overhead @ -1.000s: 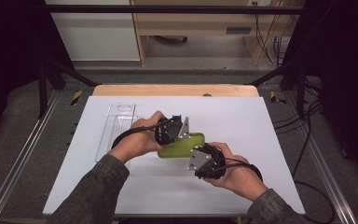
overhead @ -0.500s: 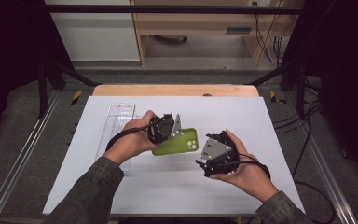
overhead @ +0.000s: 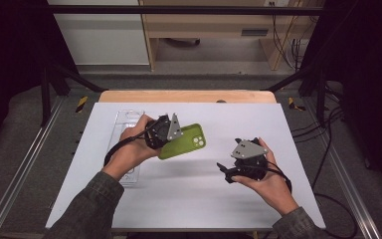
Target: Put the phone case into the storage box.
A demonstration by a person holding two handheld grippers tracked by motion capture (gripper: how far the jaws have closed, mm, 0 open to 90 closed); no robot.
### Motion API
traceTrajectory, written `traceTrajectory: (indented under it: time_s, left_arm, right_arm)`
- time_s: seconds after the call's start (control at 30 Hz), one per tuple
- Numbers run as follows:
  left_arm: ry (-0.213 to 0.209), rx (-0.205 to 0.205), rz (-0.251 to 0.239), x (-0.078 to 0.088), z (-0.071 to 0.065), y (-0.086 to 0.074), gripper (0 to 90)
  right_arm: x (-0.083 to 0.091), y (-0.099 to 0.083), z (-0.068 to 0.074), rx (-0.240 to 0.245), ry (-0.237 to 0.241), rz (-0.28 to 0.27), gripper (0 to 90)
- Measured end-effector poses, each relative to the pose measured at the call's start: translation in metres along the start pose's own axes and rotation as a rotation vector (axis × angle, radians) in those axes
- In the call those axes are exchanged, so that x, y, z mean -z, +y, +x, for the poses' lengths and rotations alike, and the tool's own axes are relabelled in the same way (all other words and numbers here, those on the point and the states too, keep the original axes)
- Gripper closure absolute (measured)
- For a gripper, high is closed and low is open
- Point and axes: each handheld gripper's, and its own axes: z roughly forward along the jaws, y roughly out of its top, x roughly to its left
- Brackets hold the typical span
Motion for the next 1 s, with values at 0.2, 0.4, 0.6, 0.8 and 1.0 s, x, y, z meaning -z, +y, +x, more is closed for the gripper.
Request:
traceTrajectory:
  time_s: [0.2, 0.4, 0.6, 0.8, 1.0]
  left_arm:
    - [0.033, 0.039, -0.050, 0.009, 0.003, -0.006, 87.6]
    - [0.083, 0.095, -0.104, 0.021, 0.005, -0.015, 87.6]
    - [0.134, 0.173, -0.138, 0.028, 0.014, -0.027, 87.6]
    - [0.176, 0.234, -0.169, 0.032, 0.020, -0.035, 87.6]
    - [0.192, 0.254, -0.177, 0.036, 0.021, -0.039, 87.6]
  right_arm:
    - [0.004, -0.009, -0.003, -0.046, -0.011, -0.033, 6.9]
    - [0.012, -0.019, -0.003, -0.082, -0.052, -0.069, 6.9]
    - [0.016, -0.038, -0.006, -0.132, -0.083, -0.097, 7.6]
    - [0.019, -0.054, -0.013, -0.179, -0.119, -0.127, 10.2]
    - [0.021, -0.059, -0.020, -0.203, -0.106, -0.129, 5.9]
